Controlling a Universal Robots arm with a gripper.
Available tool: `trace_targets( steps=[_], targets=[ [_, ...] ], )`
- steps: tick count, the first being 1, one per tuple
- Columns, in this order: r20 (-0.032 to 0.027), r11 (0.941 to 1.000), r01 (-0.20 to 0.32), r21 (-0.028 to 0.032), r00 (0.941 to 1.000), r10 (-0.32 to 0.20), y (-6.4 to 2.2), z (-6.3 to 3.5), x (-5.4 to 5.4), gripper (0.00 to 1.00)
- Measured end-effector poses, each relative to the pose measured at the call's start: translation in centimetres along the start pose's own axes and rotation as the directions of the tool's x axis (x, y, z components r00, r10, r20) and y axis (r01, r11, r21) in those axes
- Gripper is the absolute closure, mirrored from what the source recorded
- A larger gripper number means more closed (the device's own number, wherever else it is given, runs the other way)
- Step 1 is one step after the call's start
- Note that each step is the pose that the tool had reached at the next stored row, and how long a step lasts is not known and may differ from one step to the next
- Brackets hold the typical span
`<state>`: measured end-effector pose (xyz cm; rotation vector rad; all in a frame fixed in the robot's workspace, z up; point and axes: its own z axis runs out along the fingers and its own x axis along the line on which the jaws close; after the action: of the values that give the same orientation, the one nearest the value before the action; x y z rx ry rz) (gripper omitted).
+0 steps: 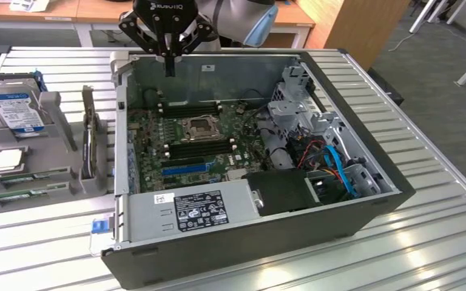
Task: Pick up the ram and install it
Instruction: 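Reach for the ram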
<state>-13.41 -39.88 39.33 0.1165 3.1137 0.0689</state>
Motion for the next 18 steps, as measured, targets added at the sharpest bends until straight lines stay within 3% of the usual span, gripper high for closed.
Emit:
trace_targets(
  steps=[18],
  targets=[
    [0.0000, 1.0000, 0.000, 0.0000, 1.0000, 0.000, -0.10, -0.04, 1.4, 0.90]
  ],
)
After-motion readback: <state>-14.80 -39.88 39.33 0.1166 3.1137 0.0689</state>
